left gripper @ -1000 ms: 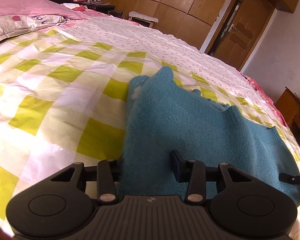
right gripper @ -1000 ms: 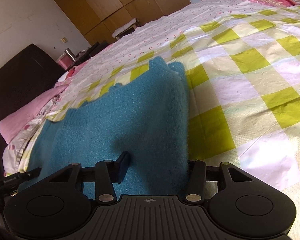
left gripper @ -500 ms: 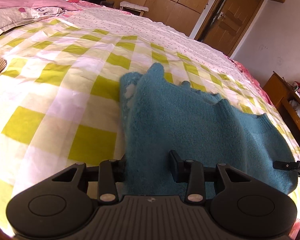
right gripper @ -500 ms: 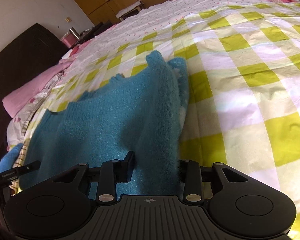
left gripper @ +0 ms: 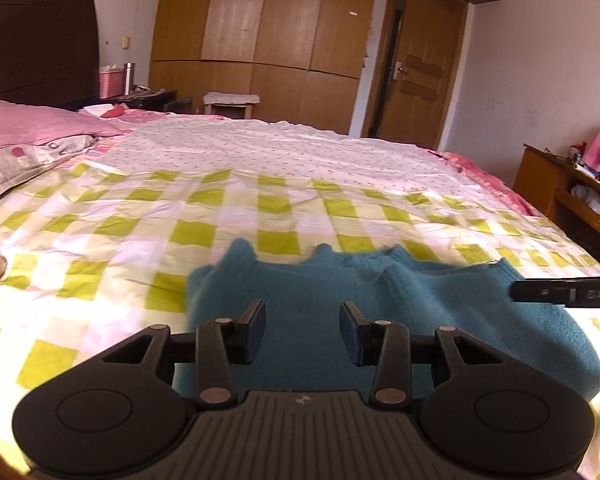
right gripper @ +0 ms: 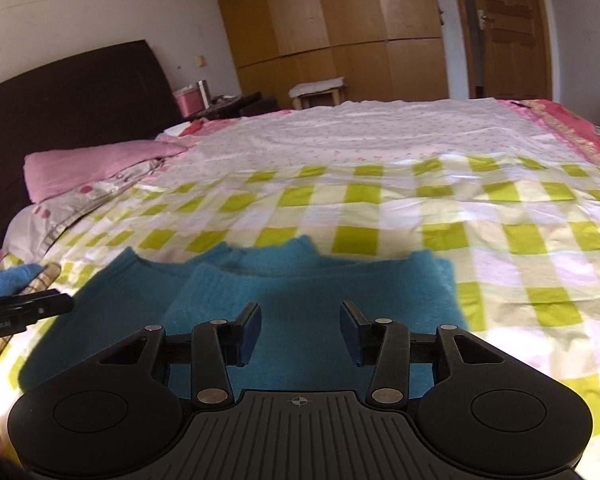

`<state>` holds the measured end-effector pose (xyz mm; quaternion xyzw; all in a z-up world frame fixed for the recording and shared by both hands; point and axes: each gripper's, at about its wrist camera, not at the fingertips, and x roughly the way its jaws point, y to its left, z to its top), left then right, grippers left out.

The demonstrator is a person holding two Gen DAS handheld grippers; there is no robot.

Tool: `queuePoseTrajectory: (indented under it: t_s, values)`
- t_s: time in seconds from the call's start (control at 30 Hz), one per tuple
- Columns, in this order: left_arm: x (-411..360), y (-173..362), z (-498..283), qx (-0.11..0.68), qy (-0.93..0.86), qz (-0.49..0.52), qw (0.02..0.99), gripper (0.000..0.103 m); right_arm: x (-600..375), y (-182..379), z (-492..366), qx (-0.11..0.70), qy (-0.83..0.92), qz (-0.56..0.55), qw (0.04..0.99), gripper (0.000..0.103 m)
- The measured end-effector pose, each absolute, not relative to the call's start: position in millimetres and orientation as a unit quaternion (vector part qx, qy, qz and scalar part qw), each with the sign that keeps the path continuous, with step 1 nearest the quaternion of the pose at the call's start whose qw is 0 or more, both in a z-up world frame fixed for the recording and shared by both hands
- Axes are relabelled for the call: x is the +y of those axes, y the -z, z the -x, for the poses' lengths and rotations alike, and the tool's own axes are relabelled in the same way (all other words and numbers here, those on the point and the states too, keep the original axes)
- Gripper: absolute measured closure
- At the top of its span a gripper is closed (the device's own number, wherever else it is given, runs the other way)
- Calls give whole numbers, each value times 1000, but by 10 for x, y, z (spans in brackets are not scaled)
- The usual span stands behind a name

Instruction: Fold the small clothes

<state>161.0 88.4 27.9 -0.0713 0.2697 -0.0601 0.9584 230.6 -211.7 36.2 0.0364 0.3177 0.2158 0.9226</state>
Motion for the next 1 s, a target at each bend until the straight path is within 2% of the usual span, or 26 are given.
queuePoseTrajectory:
  t_s: [0.23, 0.37, 0.4, 0.6, 0.67, 0.73, 0.93, 1.0]
  values:
    - [500, -79, -2033, 290, 117, 68, 948, 57, -1655, -120, -2689, 355, -278, -48, 891, 72]
    - [377, 79, -2212, 306, 45, -14, 951, 57, -1456, -14, -2791, 363, -270, 6, 892, 77]
    - [440, 119, -2248, 311, 40, -8, 950, 57, -1438, 31, -2840, 365, -264, 15, 893, 79]
    - [744, 139, -2260, 309, -14, 7, 951, 64, -1664, 105, -3075, 368, -185, 8, 911, 95]
    - [820, 148, -2251, 313, -16, 14, 950, 70, -1772, 154, -3128, 370, -179, -9, 911, 103]
    - [855, 134, -2232, 313, -28, 14, 949, 75, -1821, 163, -3124, 368, -176, -17, 913, 103]
    - [866, 83, -2167, 312, -35, 13, 949, 76, -1763, 14, -2981, 354, -160, -6, 922, 103]
    - [857, 69, -2128, 311, -33, 11, 950, 76, -1743, -54, -2882, 349, -168, -2, 922, 94]
